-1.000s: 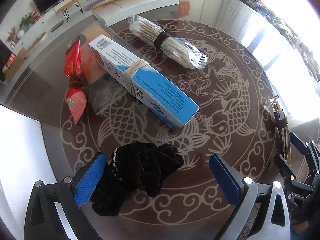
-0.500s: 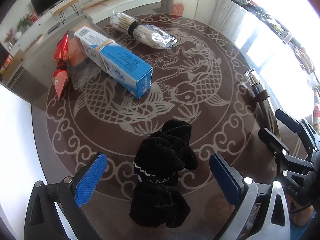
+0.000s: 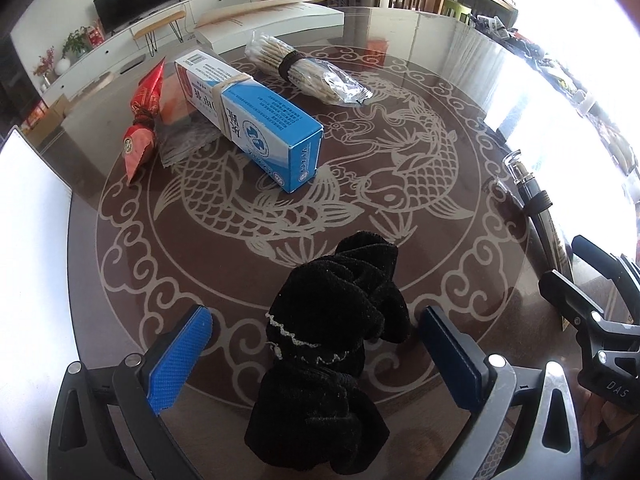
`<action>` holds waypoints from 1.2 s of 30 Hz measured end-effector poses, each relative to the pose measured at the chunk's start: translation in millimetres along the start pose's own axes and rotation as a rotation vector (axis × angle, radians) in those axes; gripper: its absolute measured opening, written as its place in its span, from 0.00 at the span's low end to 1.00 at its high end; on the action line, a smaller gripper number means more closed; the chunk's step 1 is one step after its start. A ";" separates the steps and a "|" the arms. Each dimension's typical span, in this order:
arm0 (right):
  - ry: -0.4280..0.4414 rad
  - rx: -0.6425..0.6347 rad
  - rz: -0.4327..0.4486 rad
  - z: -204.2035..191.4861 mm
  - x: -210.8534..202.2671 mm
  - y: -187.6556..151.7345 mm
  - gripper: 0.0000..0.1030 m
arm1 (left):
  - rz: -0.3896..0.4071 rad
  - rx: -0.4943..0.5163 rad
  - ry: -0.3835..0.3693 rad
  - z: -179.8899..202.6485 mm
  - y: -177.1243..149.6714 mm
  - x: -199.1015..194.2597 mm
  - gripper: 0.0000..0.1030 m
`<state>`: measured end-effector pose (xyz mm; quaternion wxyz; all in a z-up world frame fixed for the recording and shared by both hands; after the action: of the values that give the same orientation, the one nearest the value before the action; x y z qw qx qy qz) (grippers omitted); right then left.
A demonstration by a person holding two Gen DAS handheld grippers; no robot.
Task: Organize objects
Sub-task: 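Grasp the black velvet cloth with the left gripper while the right grasps the gold tube, then carry the cloth and gold tube over the cardboard bin and release both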
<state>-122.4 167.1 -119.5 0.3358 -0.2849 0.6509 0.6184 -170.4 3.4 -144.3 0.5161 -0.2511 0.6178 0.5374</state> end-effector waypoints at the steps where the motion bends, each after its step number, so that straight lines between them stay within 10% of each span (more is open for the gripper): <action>1: -0.001 -0.002 -0.001 -0.4 0.1 -0.1 0.82 | 0.006 -0.005 0.003 1.2 -2.3 1.7 1.00; 10: -0.029 -0.068 -0.095 -6.1 5.9 1.0 0.83 | 0.023 -0.037 0.020 5.5 4.1 11.1 1.00; 12: -0.065 -0.120 -0.126 -9.6 8.7 5.3 0.58 | -0.006 -0.035 0.017 6.6 3.0 11.7 1.00; 14: -0.057 -0.145 -0.157 -12.9 9.1 10.5 0.30 | 0.011 -0.038 0.023 9.2 3.0 8.3 0.76; 16: -0.031 -0.129 -0.186 -10.5 9.6 12.5 0.27 | 0.043 -0.040 0.027 16.7 -0.9 -2.7 0.37; 17: -0.004 -0.106 -0.193 -7.3 9.0 12.1 0.27 | 0.044 -0.056 0.004 19.2 -2.9 -4.8 0.35; 23: 0.215 0.092 -0.219 7.2 -15.3 6.3 0.27 | 0.150 -0.262 -0.148 25.2 -26.5 -26.2 0.35; 29: 0.315 0.082 -0.193 -14.2 -49.3 8.0 0.27 | 0.269 -0.245 -0.168 36.7 -48.4 -78.1 0.35; 36: 0.200 -0.076 -0.253 -33.5 -30.4 -21.6 0.27 | 0.323 -0.203 -0.147 22.8 -56.1 -127.5 0.35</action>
<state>-89.6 130.8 -108.4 0.3335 -0.4373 0.6163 0.5637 -70.0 -23.3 -48.8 0.4389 -0.1594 0.5533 0.6898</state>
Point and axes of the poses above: each gripper's, at about its wrist camera, not at the fingertips, and x roughly the way its jaws point, z to its right, y to its top, the point moved 8 cm from there along x, roughly the way its jaws point, and after that the axes turned 7 degrees about -y, right-handed, at the moved point
